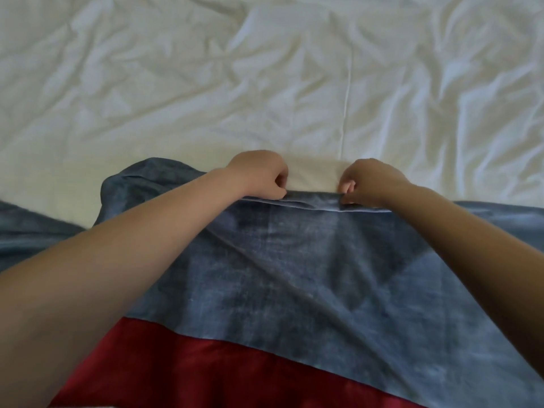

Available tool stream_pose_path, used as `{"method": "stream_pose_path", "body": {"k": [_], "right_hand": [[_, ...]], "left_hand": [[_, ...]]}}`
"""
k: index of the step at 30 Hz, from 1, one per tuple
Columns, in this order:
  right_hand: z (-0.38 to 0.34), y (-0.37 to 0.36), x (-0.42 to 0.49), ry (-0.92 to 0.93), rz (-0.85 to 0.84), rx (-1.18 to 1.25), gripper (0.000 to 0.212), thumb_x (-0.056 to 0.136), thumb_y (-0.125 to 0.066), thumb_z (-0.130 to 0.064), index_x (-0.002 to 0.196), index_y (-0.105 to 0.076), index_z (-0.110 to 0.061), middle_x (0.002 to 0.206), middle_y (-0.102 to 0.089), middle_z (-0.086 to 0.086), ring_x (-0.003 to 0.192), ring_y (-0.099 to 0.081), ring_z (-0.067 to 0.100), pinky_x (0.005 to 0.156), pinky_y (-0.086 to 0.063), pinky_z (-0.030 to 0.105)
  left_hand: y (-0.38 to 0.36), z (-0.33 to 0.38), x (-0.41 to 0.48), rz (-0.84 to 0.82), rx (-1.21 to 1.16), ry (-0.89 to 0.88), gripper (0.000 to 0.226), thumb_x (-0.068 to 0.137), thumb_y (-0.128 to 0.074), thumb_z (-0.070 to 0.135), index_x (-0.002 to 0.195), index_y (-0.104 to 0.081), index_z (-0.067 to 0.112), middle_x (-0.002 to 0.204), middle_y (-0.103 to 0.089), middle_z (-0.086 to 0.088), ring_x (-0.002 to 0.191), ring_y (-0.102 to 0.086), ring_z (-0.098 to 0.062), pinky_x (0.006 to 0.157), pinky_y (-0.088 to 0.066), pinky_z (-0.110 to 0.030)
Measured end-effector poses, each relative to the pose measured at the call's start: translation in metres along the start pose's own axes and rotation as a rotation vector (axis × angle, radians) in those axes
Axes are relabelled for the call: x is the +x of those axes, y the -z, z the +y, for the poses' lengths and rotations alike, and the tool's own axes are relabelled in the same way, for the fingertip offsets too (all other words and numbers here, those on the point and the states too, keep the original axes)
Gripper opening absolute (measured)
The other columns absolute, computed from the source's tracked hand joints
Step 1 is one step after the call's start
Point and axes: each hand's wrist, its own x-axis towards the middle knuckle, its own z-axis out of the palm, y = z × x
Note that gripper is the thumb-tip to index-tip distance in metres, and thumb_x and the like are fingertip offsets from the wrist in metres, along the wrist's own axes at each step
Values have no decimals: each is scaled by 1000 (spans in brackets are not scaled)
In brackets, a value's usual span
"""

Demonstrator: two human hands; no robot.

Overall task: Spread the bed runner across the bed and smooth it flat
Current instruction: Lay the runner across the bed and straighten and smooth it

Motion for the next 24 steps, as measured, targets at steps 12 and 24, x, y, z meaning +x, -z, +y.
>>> {"method": "stream_pose_path", "body": {"k": [12,24], "right_hand": [[9,-8,19,-60,283,23,17,91,-50,-15,98,-64,-21,102,-59,4,89,-59,28,71,-48,35],[-12,-12,13,-208,339,-130,18,86,-52,-7,100,-61,-13,98,-56,10,89,-54,30,68,-45,37]], "left_hand": [[-8,-2,23,319,154,71,17,98,-44,23,97,-57,12,95,-64,-9,80,-58,-30,65,-48,-39],[-7,-86,-54,643,107,107,21,94,-43,12,98,-64,10,99,-65,-8,89,-58,-28,68,-46,-38]]}}
